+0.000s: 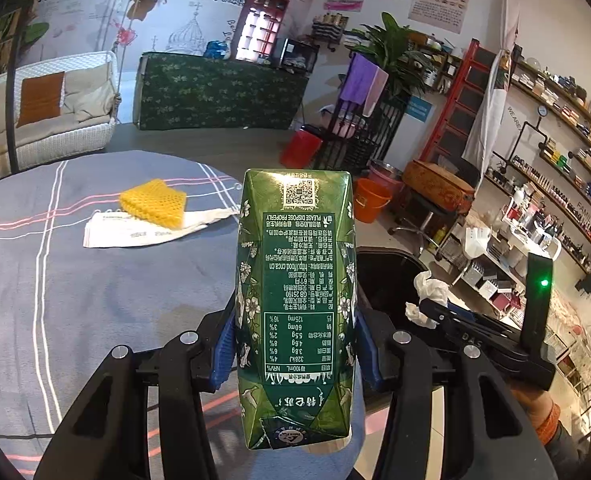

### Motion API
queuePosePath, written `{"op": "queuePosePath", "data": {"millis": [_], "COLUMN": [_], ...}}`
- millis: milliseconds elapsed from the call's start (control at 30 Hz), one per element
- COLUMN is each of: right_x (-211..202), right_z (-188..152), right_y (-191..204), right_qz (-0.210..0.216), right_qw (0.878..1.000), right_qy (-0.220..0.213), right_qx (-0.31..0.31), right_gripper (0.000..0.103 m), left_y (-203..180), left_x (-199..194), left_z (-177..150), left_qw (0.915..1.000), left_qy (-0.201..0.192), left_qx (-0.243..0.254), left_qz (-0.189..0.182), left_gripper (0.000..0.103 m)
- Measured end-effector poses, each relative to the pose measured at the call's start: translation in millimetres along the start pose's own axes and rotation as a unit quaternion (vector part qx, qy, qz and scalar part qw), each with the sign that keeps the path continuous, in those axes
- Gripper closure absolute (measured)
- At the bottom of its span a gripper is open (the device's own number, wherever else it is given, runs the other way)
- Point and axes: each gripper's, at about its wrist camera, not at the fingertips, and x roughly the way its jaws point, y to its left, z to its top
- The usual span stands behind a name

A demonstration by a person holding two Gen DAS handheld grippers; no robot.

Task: Collect trash
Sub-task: 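Drop the white cloth into the bin with the right tool while the left tool holds the carton, then lower the green carton into the bin with the left tool and open it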

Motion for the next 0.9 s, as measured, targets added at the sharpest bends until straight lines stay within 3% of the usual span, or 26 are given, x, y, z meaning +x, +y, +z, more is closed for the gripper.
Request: {"op": "queuePosePath", "data": {"millis": [233, 333, 433, 900], "right_x": [23.1, 31.5, 37.7, 1.8], "right_z": [-7.4, -9.9, -13.1, -14.0], "right_y": [-25.4, -33.2, -40.0, -41.8], "right_qz": [-0.036, -0.045, -0.043, -0.022], "right_qw": [0.999, 0.998, 0.997, 0.998], "right_qy": [0.019, 0.026, 0.033, 0.003], "right_qx": [0.02, 0.034, 0.047, 0.051], "right_gripper": [0.062, 0.052, 0.035, 0.031], "left_y": [-13.5, -17.6, -24.3, -43.4], "left_x": [8.0, 10.5, 14.7, 37.7], "left_z": [-2.1, -2.2, -2.6, -6.8], "left_qw": [0.9998, 0.9996, 0.9994, 0.9962], "left_qy": [0.011, 0.013, 0.016, 0.05], "left_qx": [0.007, 0.01, 0.015, 0.022], "left_qz": [-0.016, -0.021, -0.027, -0.068], "left_gripper": [0.054, 0.054, 0.054, 0.054]}}
